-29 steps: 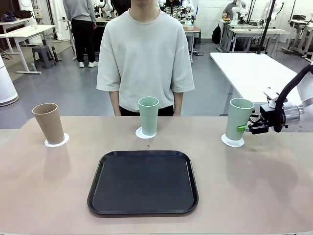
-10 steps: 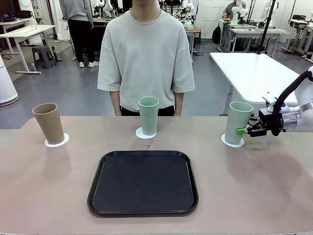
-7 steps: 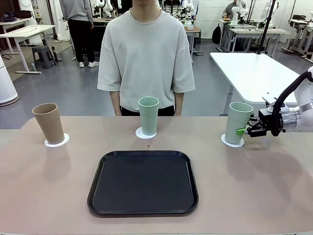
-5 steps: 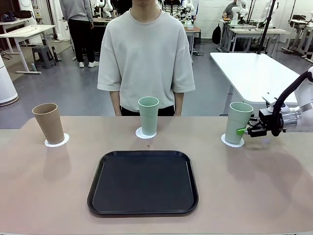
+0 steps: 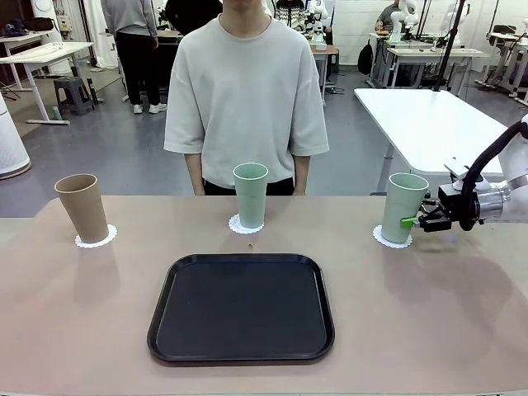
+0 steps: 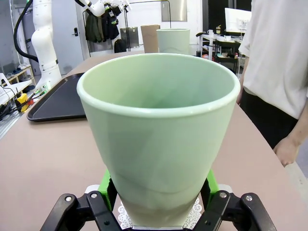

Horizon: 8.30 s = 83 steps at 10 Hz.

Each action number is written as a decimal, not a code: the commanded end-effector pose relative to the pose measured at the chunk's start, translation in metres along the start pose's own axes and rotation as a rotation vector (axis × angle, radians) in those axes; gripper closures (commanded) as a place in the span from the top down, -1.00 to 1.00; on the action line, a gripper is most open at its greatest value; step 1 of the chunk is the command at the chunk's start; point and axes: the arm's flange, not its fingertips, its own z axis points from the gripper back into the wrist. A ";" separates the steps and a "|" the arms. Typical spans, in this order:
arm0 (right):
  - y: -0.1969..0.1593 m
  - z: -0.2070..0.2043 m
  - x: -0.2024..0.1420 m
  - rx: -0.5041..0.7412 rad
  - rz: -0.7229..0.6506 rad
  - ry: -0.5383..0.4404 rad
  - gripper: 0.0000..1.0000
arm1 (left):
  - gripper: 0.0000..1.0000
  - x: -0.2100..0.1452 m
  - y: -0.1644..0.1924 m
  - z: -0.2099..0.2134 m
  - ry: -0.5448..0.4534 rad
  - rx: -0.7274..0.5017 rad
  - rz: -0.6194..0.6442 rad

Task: Place coasters on the table and set cups on them.
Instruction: Take one Reusable plastic cup from the Flat Tray and place it on a coaster set by the human.

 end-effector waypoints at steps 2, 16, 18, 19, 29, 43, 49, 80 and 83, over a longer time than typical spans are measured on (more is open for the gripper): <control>-0.008 -0.002 0.002 0.007 -0.014 0.005 0.66 | 1.00 -0.002 -0.003 0.000 -0.004 0.003 -0.002; -0.009 0.013 0.001 0.017 -0.076 0.047 1.00 | 1.00 -0.002 -0.003 0.000 -0.004 0.003 -0.002; -0.008 0.020 0.003 0.013 -0.095 0.035 1.00 | 1.00 -0.002 -0.003 0.000 -0.004 0.003 -0.002; -0.008 0.023 0.003 0.005 -0.098 0.031 1.00 | 1.00 -0.002 -0.003 0.000 -0.004 0.003 -0.002; -0.008 0.032 0.004 0.001 -0.133 0.026 1.00 | 1.00 -0.002 -0.003 0.000 -0.004 0.003 -0.002; 0.012 0.054 0.001 -0.028 -0.173 0.098 1.00 | 1.00 -0.002 -0.003 0.000 -0.004 0.003 -0.002; 0.099 0.068 0.131 -0.079 -0.179 0.642 1.00 | 1.00 -0.002 -0.003 0.000 -0.004 0.003 -0.002; 0.256 0.151 0.205 -0.160 -1.417 -0.188 1.00 | 1.00 -0.002 -0.003 0.000 -0.004 0.003 -0.002; 0.252 0.173 0.173 -0.048 -1.436 -0.338 1.00 | 1.00 -0.002 -0.003 0.000 -0.004 0.003 -0.002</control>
